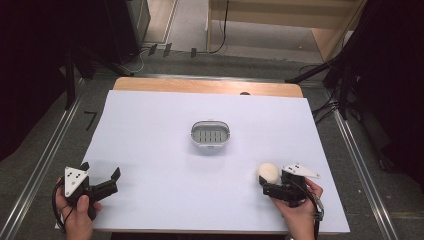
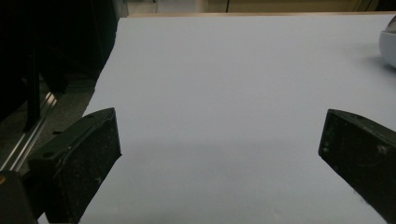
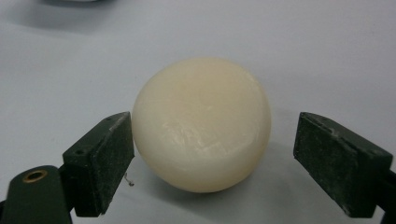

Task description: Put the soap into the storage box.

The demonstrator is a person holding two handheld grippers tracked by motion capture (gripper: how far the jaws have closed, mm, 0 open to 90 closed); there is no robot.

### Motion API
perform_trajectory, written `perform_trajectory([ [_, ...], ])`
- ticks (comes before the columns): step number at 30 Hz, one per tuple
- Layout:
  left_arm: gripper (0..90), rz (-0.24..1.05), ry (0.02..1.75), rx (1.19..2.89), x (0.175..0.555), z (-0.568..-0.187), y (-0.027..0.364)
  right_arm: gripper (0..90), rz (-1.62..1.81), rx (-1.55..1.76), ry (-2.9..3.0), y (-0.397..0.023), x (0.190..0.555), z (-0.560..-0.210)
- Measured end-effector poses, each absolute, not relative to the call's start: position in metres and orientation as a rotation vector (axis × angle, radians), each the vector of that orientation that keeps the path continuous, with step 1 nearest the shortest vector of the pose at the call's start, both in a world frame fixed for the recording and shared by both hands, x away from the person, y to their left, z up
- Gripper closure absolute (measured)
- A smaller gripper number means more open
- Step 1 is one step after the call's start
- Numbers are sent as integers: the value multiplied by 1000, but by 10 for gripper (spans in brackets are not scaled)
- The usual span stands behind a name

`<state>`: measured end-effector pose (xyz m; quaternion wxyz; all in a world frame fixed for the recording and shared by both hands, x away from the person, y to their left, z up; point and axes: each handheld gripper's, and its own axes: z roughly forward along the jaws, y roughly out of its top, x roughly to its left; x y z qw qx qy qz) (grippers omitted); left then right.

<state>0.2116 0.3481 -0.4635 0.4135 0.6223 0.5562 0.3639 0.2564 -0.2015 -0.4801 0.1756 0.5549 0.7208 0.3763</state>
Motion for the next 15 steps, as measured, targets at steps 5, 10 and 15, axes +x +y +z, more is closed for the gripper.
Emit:
perform_trajectory([
  [5, 0, 916, 1399, 1566, 212, -463, 348, 138, 1036, 1575, 2056, -198, 259, -483],
  [10, 0, 916, 1400, 1566, 212, -463, 348, 152, 1010, 1567, 2064, -194, 261, -484],
  [15, 0, 916, 1399, 1568, 212, -463, 348, 242, 1036, 1550, 2084, -193, 260, -484],
])
